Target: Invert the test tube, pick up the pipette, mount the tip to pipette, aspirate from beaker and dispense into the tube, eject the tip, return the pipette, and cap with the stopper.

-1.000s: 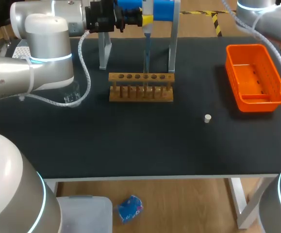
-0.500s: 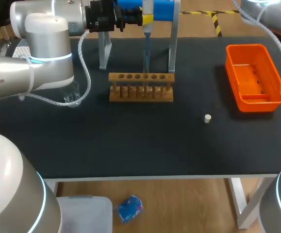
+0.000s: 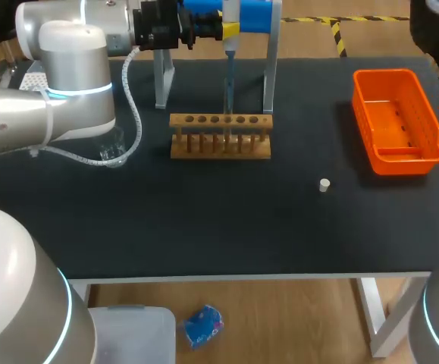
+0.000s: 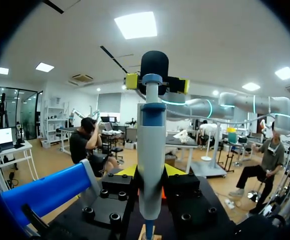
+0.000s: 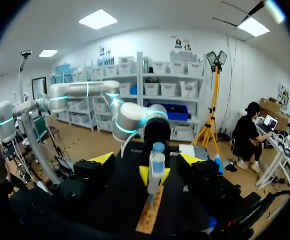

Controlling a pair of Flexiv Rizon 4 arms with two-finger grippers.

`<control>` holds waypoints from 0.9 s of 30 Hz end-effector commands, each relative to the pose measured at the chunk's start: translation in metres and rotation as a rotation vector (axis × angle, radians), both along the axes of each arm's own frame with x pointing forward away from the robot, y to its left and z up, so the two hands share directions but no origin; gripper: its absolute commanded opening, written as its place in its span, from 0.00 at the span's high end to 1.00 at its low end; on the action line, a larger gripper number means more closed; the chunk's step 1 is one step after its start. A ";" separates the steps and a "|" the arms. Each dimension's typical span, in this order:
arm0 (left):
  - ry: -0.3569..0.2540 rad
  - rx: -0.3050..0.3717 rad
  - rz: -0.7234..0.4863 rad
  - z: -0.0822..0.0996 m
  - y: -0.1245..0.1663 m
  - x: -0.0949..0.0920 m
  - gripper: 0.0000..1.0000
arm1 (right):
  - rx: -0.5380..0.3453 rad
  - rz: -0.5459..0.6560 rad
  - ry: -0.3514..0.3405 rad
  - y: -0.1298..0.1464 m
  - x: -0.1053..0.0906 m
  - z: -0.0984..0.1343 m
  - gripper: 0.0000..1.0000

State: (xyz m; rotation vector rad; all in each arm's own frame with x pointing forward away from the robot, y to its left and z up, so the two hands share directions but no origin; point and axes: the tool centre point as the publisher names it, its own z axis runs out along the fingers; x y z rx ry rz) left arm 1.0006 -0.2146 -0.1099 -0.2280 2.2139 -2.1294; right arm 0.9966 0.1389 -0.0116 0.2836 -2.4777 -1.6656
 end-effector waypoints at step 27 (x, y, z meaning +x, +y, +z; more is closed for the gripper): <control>0.001 0.002 0.002 0.001 0.000 -0.001 1.00 | -0.259 -0.127 -0.119 -0.048 -0.027 -0.124 0.00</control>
